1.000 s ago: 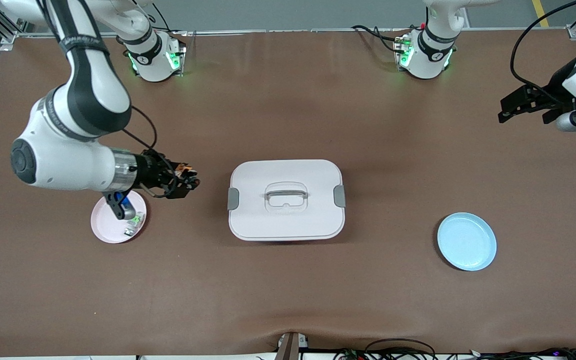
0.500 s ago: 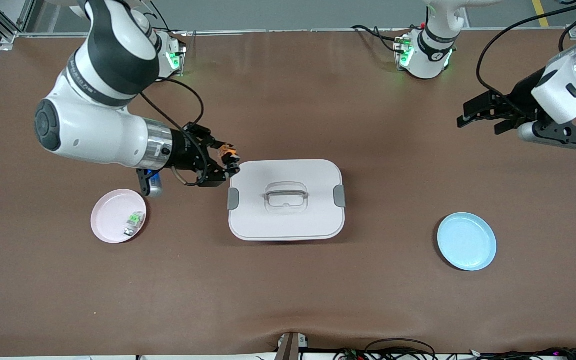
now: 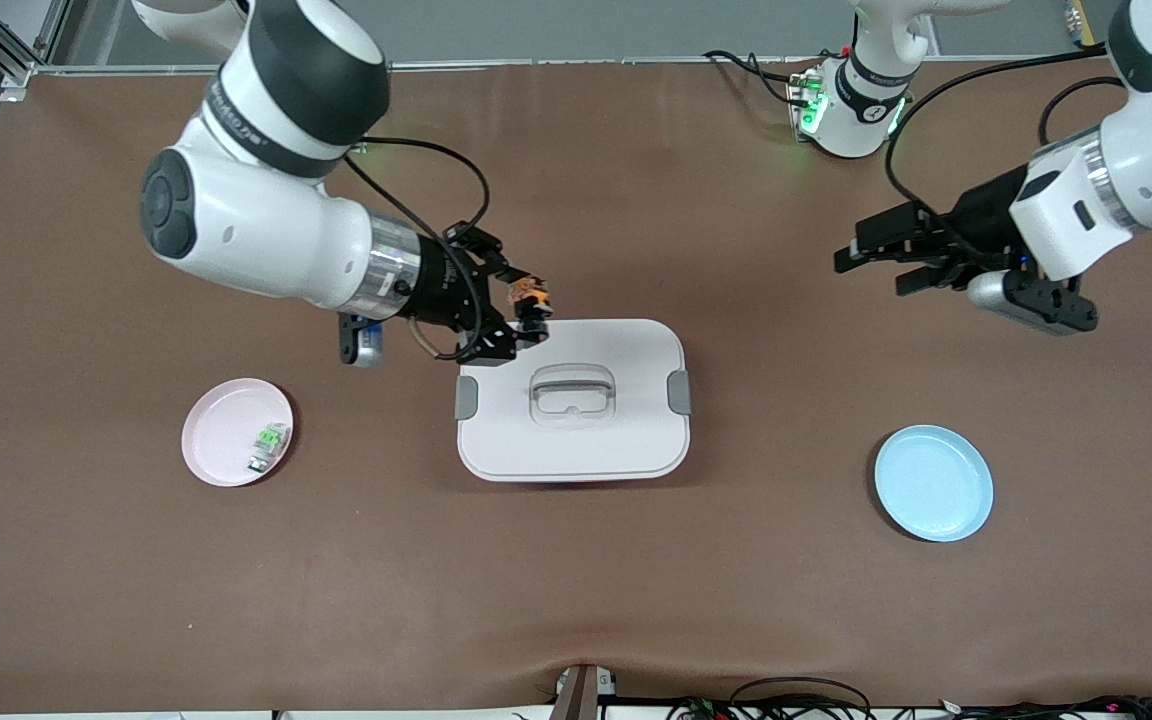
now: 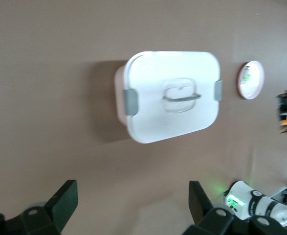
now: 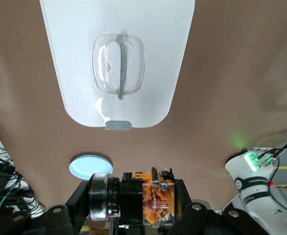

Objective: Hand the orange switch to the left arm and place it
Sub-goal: 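Lift the switch over the box with the right gripper while the left gripper approaches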

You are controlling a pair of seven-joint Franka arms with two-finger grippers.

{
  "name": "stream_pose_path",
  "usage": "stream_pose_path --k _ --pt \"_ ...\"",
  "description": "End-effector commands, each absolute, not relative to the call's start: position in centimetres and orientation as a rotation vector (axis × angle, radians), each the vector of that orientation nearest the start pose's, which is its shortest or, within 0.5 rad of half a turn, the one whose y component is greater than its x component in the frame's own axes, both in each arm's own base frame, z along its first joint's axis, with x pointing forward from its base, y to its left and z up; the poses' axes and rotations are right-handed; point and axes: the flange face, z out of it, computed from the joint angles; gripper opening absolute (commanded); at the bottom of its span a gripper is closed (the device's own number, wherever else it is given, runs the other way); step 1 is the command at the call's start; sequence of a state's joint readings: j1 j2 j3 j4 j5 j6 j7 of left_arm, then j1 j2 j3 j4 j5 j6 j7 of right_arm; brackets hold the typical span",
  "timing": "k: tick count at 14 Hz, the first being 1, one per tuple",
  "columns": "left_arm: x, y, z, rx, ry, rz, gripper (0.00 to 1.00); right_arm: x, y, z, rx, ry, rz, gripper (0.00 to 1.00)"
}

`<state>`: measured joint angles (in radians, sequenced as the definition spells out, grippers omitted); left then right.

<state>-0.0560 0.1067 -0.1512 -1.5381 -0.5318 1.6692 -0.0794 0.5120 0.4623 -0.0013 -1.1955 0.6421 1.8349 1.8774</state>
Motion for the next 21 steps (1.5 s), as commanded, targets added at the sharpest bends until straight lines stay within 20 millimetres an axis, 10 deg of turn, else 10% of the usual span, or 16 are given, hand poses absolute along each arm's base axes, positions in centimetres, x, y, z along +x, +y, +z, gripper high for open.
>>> stream_pose_path --k 1,6,21 --pt "58.7 -19.1 60.6 2.531 -0.122 -0.078 1.0 59.6 42.5 55.5 -1.864 1.843 0.731 0.0" --pt "58.8 -22.2 59.1 2.441 -0.113 -0.148 0.96 59.8 47.1 54.3 -1.775 1.919 0.768 0.0" --pt "60.1 -28.4 55.9 2.301 0.009 -0.137 0.75 57.0 51.6 57.4 -1.665 1.877 0.776 0.0"
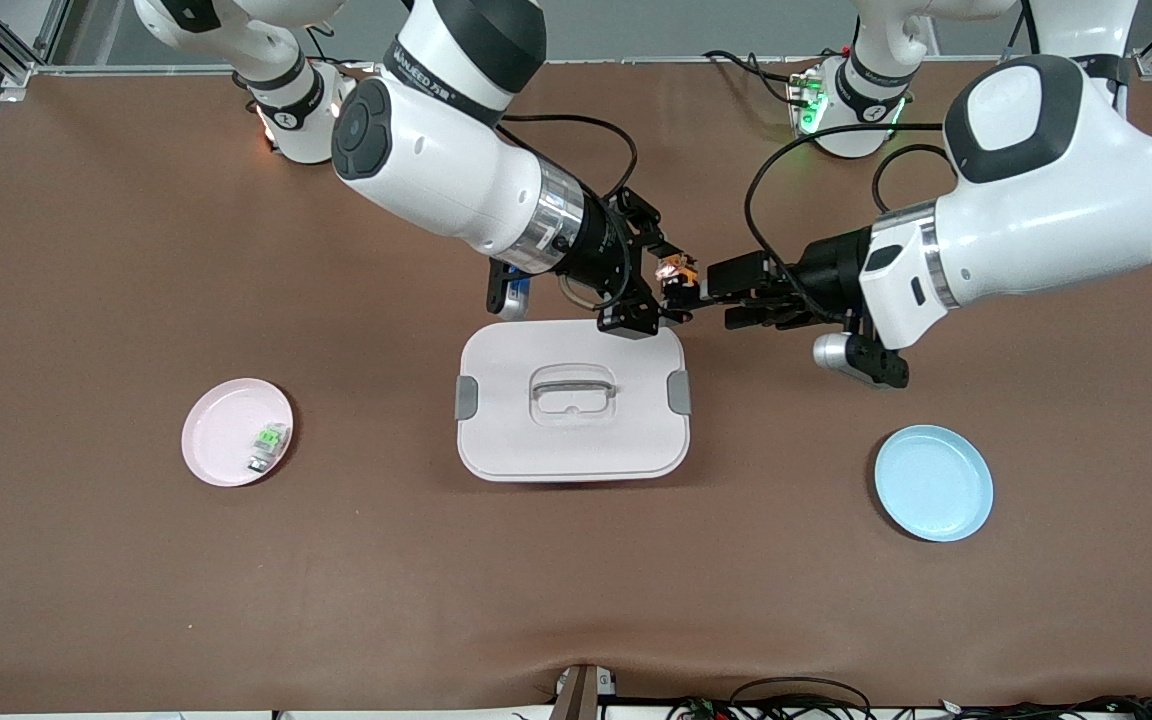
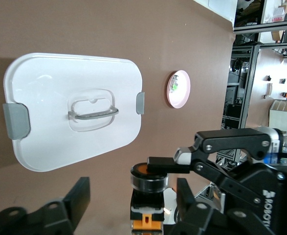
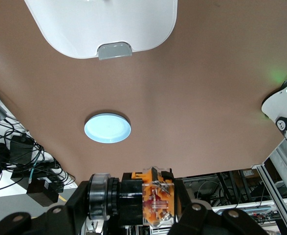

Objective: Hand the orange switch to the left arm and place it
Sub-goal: 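Grasp the switch with the left gripper and open the right gripper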

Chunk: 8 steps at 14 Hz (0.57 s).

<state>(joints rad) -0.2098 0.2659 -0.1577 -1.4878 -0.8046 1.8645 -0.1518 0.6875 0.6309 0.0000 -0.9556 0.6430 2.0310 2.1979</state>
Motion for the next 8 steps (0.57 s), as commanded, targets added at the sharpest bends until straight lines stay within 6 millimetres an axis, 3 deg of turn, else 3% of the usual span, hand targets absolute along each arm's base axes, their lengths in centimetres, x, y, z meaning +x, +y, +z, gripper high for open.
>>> stream_pose_path --k 1,6,8 --pt "59.8 -28.9 55.6 2.303 0.001 -0.148 0.72 57.0 51.6 57.4 -1.664 1.876 0.778 0.0" --pt "58.6 -30.3 55.7 2.317 0.02 -0.195 0.68 57.0 51.6 57.6 -1.659 1.873 0.775 0.0" --pt "58.4 -30.3 55.7 2.323 0.017 -0.208 0.61 57.0 51.7 57.6 -1.661 1.871 0.774 0.0"
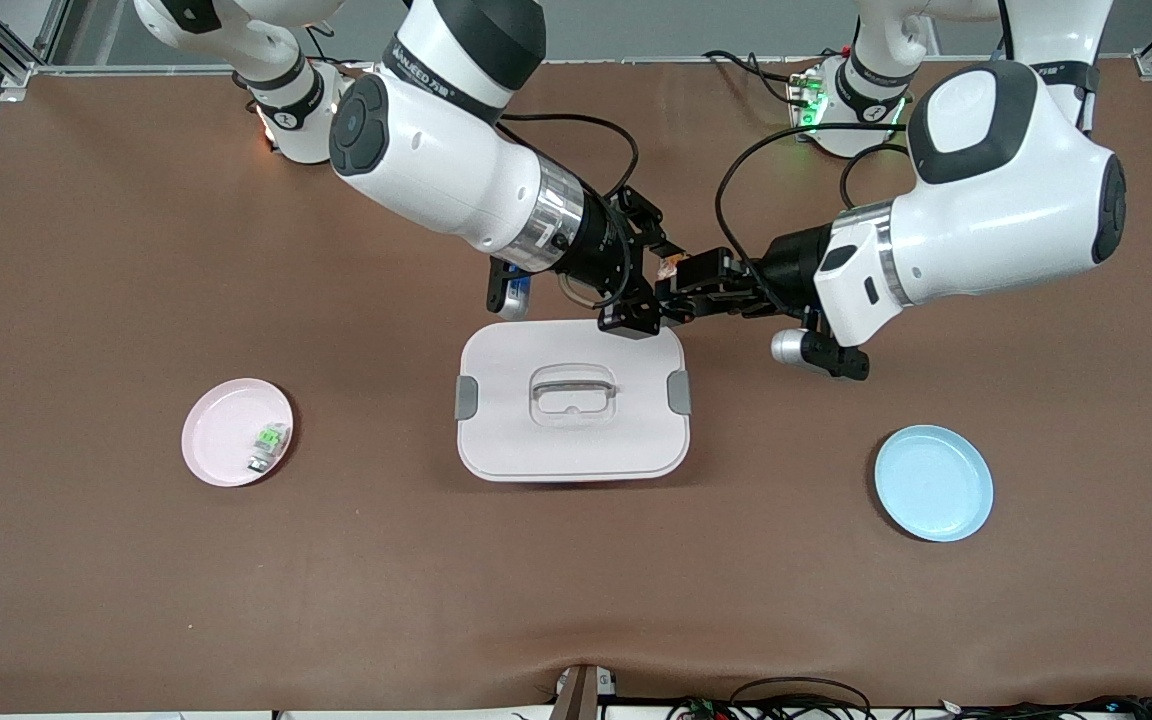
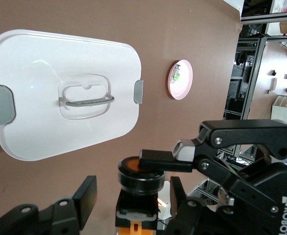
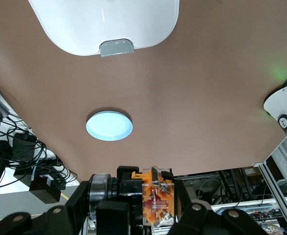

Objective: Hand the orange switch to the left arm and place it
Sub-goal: 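Grasp the switch with the left gripper and open the right gripper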

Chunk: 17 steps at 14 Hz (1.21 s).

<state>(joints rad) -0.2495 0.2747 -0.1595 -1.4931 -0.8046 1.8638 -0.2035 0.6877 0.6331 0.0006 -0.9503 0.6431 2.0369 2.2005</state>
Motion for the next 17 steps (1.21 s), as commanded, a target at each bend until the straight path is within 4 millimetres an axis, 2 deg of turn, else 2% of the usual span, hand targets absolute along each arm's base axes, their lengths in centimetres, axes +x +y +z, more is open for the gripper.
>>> stream_pose_path --k 1,7,8,10,11,12,17 --pt "58.3 -30.3 55.8 2.326 0.007 -0.211 0.52 56.9 51.7 57.6 -1.662 1.87 0.775 0.0" --pt "57.8 -29.8 56.4 2.328 -0.017 -0.238 0.11 56.8 51.9 57.7 -1.665 1.867 0.775 0.0" --pt "57.8 -29.6 56.6 2.335 -0.022 -0.231 0.01 56.8 51.8 57.7 -1.663 1.868 0.774 0.0" --pt "57.8 -29.2 56.7 2.351 -0.034 -0.222 0.0 56.8 51.8 57.7 -1.663 1.868 0.774 0.0" --pt "57.7 -29.0 56.7 2.36 -0.04 -0.228 0.0 56.9 51.7 57.8 -1.662 1.867 0.77 0.4" --pt "57.8 -28.7 56.6 2.364 -0.055 -0.229 0.0 56.9 51.7 57.8 -1.662 1.867 0.77 0.99" --pt "58.7 -25.7 56.4 2.365 -0.125 -0.207 0.0 56.9 51.7 57.8 -1.664 1.862 0.767 1.0"
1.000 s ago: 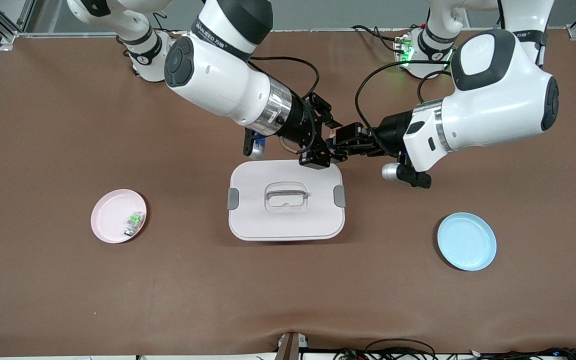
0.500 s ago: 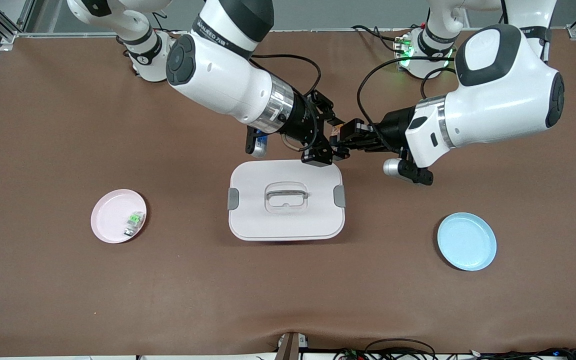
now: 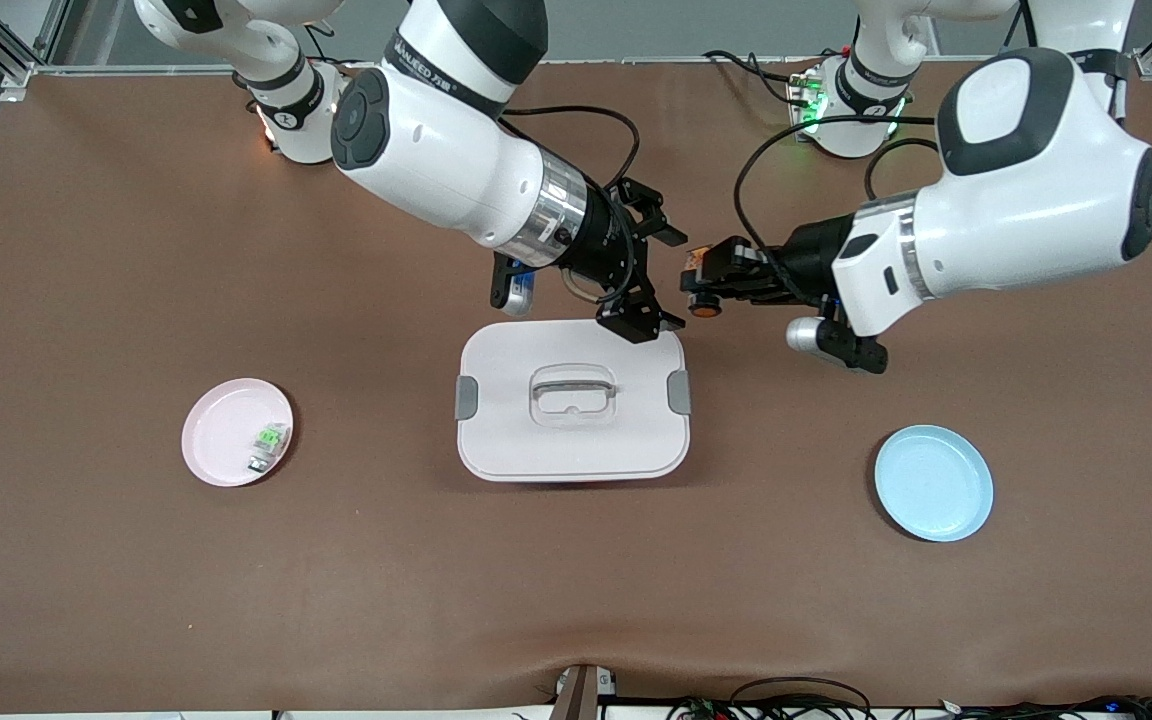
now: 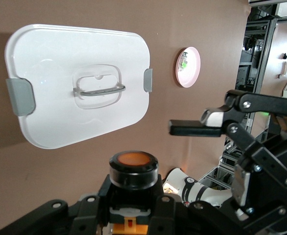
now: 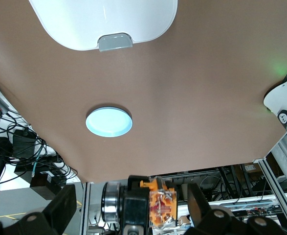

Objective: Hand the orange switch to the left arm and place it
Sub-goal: 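Grasp the switch with the left gripper and open the right gripper, then carry the switch to the blue plate while the right gripper withdraws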

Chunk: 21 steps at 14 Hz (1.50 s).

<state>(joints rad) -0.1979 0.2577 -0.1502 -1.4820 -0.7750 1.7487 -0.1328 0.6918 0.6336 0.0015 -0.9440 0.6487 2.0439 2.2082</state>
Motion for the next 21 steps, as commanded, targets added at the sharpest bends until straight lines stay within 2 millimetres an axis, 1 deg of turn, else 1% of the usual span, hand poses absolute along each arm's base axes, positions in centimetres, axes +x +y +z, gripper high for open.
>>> stream_pose_path --k 1,3,4,5,6,7,8,9,10,11,12,13,14,15,16,17,18,19,20,21 --pt "58.8 -25.4 55.9 2.39 -0.164 -0.2 0.0 57.0 51.6 57.8 -1.665 1.862 0.767 1.0" --pt "59.3 -24.1 54.7 2.467 -0.24 -0.176 0.0 57.5 51.0 57.8 -1.675 1.853 0.755 1.0" --pt "59.5 -23.6 54.0 2.495 -0.273 -0.179 0.0 57.5 50.8 58.0 -1.713 1.813 0.742 1.0" --pt "59.8 -22.5 53.0 2.533 -0.298 -0.199 0.0 57.5 50.5 57.7 -1.772 1.772 0.732 1.0" --pt "59.8 -22.1 52.4 2.562 -0.36 -0.211 0.0 57.8 49.6 57.3 -1.877 1.698 0.718 1.0" --pt "60.1 -21.1 51.6 2.586 -0.407 -0.219 0.0 57.6 48.8 57.5 -2.007 1.573 0.696 1.0" --pt "60.7 -19.0 50.8 2.613 -0.433 -0.221 0.0 57.2 47.8 57.9 -2.135 1.439 0.681 1.0" --pt "60.9 -18.1 49.9 2.64 -0.481 -0.242 0.0 57.1 46.3 58.4 -2.251 1.299 0.649 1.0" --pt "61.0 -17.3 49.4 2.67 -0.538 -0.254 0.0 56.7 45.3 59.2 -2.348 1.149 0.614 1.0" --pt "61.5 -15.8 48.7 2.707 -0.585 -0.256 0.0 56.8 44.0 59.4 -2.425 1.043 0.583 1.0" --pt "61.9 -14.8 47.7 2.727 -0.633 -0.27 0.0 57.3 42.4 59.0 -2.509 0.912 0.544 1.0" --pt "62.2 -13.9 46.9 2.737 -0.686 -0.277 0.0 57.3 41.4 58.8 -2.596 0.766 0.514 1.0" --pt "62.7 -12.6 45.8 2.763 -0.729 -0.296 0.0 57.5 40.5 58.5 -2.65 0.684 0.492 1.0" --pt "63.0 -11.9 44.8 2.798 -0.806 -0.315 0.0 58.3 39.0 58.5 -2.672 0.636 0.462 1.0" --pt "63.5 -11.0 43.8 2.832 -0.899 -0.334 0.0 58.8 37.6 59.0 -2.698 0.599 0.415 1.0" --pt "64.0 -10.5 42.6 2.845 -0.971 -0.344 0.0 58.8 36.7 59.5 -2.775 0.542 0.326 1.0" --pt "64.5 -9.7 41.6 2.854 -1.037 -0.344 0.0 58.9 35.9 59.8 -2.852 0.448 0.234 1.0" --pt "65.1 -9.5 40.4 2.855 -1.121 -0.345 0.0 59.1 35.0 60.4 -2.914 0.296 0.152 1.0" --pt "65.6 -9.2 39.5 2.855 -1.188 -0.338 0.0 59.1 34.4 60.5 -2.96 0.183 0.118 1.0" --pt "66.2 -9.0 38.5 2.849 -1.26 -0.319 0.0 59.7 33.1 60.3 -2.997 0.143 0.097 1.0"
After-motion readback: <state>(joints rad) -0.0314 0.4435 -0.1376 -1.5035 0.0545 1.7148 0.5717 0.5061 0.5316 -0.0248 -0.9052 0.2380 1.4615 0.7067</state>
